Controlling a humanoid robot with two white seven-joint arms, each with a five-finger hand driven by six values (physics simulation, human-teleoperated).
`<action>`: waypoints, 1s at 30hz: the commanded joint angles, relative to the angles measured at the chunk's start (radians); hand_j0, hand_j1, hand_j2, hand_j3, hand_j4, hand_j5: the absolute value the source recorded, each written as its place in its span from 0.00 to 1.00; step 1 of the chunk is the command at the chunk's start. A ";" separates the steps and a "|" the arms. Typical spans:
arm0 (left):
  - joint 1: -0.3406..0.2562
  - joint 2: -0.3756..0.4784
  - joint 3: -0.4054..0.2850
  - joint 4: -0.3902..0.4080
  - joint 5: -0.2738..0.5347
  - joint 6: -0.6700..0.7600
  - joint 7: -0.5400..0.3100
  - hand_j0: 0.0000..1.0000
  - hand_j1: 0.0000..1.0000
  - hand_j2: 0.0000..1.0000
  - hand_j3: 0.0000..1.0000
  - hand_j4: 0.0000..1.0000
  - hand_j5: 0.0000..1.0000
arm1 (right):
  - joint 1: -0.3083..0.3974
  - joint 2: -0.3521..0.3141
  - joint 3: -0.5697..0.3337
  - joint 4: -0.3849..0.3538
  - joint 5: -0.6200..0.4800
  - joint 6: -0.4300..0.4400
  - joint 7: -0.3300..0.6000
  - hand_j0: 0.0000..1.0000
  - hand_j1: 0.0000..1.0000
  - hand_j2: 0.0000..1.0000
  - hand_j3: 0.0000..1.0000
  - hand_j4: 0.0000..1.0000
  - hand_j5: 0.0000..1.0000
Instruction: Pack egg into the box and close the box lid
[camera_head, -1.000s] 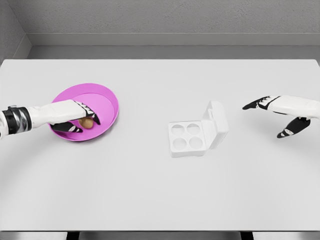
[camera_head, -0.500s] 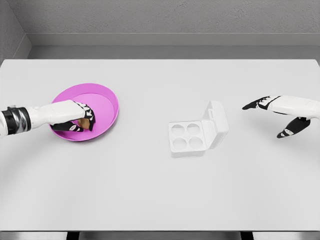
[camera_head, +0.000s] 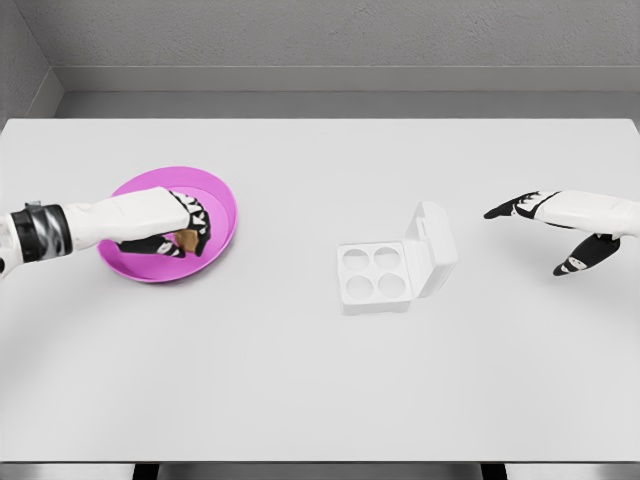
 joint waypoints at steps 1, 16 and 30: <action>0.000 -0.003 0.001 -0.035 0.018 0.003 0.001 0.34 0.34 0.34 0.34 0.34 0.34 | 0.000 -0.002 -0.001 -0.001 -0.007 0.003 0.000 1.00 1.00 1.00 1.00 1.00 1.00; -0.014 -0.078 -0.007 -0.052 0.018 0.003 0.001 0.34 0.34 0.34 0.34 0.34 0.34 | 0.000 -0.001 0.001 -0.005 -0.007 0.003 0.000 1.00 1.00 1.00 1.00 1.00 1.00; -0.015 -0.156 -0.010 -0.082 0.016 0.003 0.001 0.34 0.34 0.34 0.34 0.34 0.34 | 0.002 -0.002 -0.001 -0.005 -0.007 0.003 0.000 1.00 1.00 1.00 1.00 1.00 1.00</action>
